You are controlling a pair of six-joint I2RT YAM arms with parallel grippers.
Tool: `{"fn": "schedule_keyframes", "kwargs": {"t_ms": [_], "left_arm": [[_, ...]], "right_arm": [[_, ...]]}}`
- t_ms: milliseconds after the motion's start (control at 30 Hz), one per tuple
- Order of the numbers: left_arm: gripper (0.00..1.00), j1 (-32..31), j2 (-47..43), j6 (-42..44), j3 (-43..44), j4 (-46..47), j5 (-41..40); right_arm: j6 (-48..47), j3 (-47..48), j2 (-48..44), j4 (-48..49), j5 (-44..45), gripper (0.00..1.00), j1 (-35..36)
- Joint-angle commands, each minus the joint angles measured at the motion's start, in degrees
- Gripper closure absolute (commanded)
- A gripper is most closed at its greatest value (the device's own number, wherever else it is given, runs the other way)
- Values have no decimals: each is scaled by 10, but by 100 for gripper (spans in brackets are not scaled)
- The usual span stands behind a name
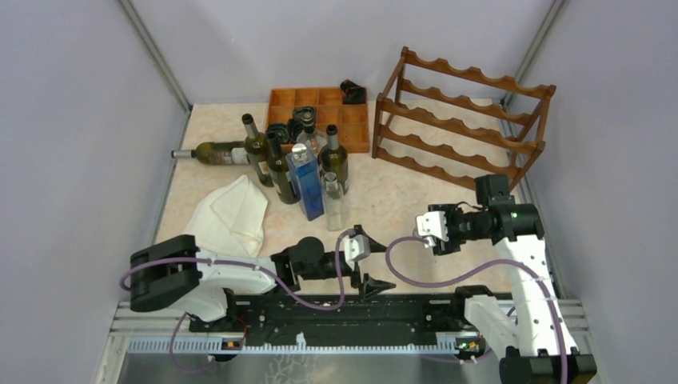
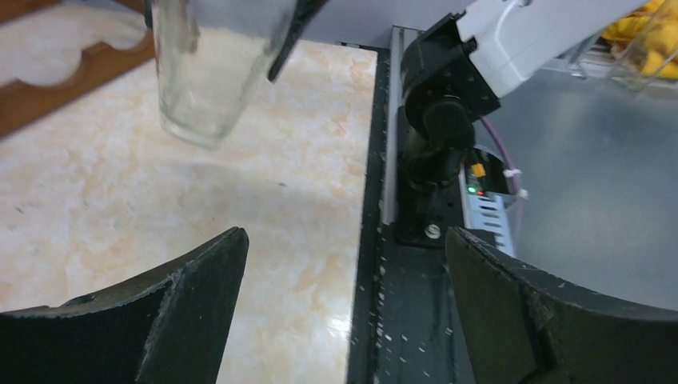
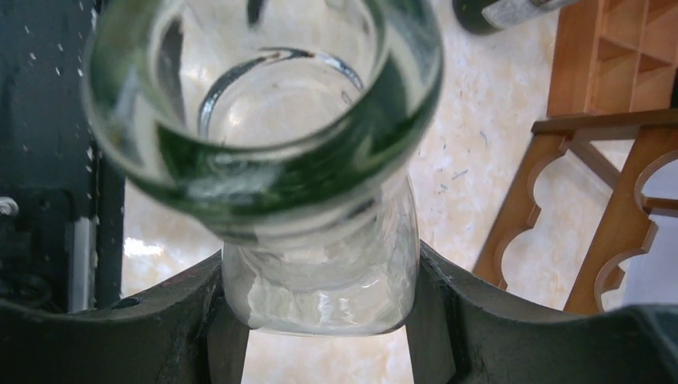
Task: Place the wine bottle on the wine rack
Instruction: Pick up the wine bottle from the center of the board.
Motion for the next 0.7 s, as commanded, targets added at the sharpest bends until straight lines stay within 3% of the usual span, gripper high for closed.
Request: {"fn": "schedule_keyframes", "kwargs": {"t_ms": [0, 267, 533, 667], "left_arm": [[1, -2, 62, 107, 52, 76, -9], [1, -2, 192, 225, 95, 198, -84], [1, -2, 267, 242, 149, 250, -89], [1, -2, 284, 233, 164, 264, -55]], "right_arm": [[25, -7, -66, -13, -111, 90, 5], [-37, -13, -121, -89, -156, 88, 5], [-28, -31, -126, -95, -184, 87, 5], [5, -43, -125, -63, -191, 86, 5]]}}
